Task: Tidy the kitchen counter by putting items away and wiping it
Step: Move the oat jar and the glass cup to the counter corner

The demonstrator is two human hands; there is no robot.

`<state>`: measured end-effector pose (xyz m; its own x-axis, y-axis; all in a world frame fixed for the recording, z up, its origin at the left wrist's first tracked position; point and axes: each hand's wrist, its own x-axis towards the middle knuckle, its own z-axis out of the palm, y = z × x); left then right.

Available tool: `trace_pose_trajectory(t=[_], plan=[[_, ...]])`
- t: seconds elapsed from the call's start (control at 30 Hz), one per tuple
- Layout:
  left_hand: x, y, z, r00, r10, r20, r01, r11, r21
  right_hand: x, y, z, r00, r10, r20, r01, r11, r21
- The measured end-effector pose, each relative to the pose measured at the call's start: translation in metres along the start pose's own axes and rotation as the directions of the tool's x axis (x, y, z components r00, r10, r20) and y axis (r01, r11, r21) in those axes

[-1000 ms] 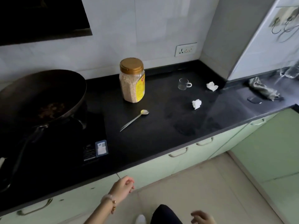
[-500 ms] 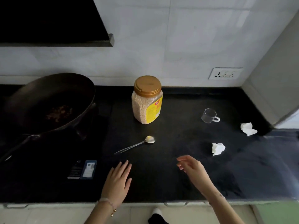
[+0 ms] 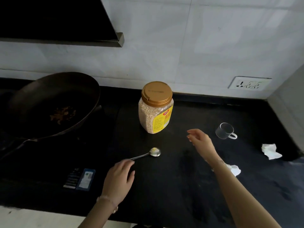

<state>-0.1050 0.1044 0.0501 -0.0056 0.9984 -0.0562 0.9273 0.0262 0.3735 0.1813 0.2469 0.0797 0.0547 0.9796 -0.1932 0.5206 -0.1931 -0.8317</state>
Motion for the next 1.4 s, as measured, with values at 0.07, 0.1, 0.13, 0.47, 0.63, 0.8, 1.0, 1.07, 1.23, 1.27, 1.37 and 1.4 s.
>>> trace_pose_trajectory(t=[0.07, 0.1, 0.13, 0.47, 0.63, 0.8, 1.0, 1.07, 1.23, 1.27, 1.37, 1.4], plan=[[0.036, 0.017, -0.018, 0.998, -0.057, -0.040, 0.050, 0.987, -0.153, 0.007, 0.002, -0.018, 0.996, -0.007, -0.090, 0.006, 1.000, -0.013], [0.056, 0.026, -0.027, 0.994, -0.103, -0.041, 0.089, 0.964, -0.249, 0.009, 0.003, -0.028, 0.990, -0.009, -0.138, 0.008, 1.000, -0.011], [0.077, 0.034, -0.035, 0.988, -0.152, -0.028, 0.133, 0.928, -0.347, 0.011, 0.006, -0.040, 0.983, -0.010, -0.181, 0.009, 1.000, -0.007], [0.181, 0.062, -0.036, 0.967, -0.249, 0.054, 0.211, 0.665, -0.716, 0.050, 0.073, -0.115, 0.924, 0.246, -0.294, -0.259, 0.966, -0.006], [0.189, 0.060, -0.020, 0.969, -0.247, 0.001, 0.151, 0.589, -0.794, 0.059, 0.092, -0.113, 0.915, 0.277, -0.294, -0.282, 0.959, 0.024], [0.191, 0.056, -0.017, 0.974, -0.226, -0.008, 0.129, 0.585, -0.801, 0.058, 0.102, -0.109, 0.885, 0.311, -0.346, -0.322, 0.946, 0.027], [0.189, 0.057, -0.019, 0.975, -0.220, 0.001, 0.132, 0.584, -0.801, 0.056, 0.106, -0.105, 0.871, 0.419, -0.258, -0.302, 0.869, 0.391], [0.189, 0.058, -0.020, 0.975, -0.220, 0.002, 0.135, 0.589, -0.797, 0.051, 0.104, -0.104, 0.869, 0.431, -0.243, -0.277, 0.831, 0.482], [0.189, 0.059, -0.021, 0.978, -0.211, -0.007, 0.126, 0.610, -0.783, 0.044, 0.097, -0.100, 0.879, 0.437, -0.191, -0.262, 0.776, 0.573], [0.189, 0.059, -0.021, 0.978, -0.209, -0.005, 0.125, 0.605, -0.787, 0.044, 0.094, -0.099, 0.882, 0.432, -0.186, -0.254, 0.770, 0.585], [0.189, 0.063, -0.023, 0.976, -0.216, -0.013, 0.120, 0.589, -0.799, 0.045, 0.084, -0.097, 0.896, 0.404, -0.183, -0.221, 0.765, 0.605], [0.189, 0.064, -0.024, 0.975, -0.220, -0.017, 0.119, 0.590, -0.798, 0.046, 0.078, -0.096, 0.903, 0.390, -0.178, -0.208, 0.762, 0.614]])
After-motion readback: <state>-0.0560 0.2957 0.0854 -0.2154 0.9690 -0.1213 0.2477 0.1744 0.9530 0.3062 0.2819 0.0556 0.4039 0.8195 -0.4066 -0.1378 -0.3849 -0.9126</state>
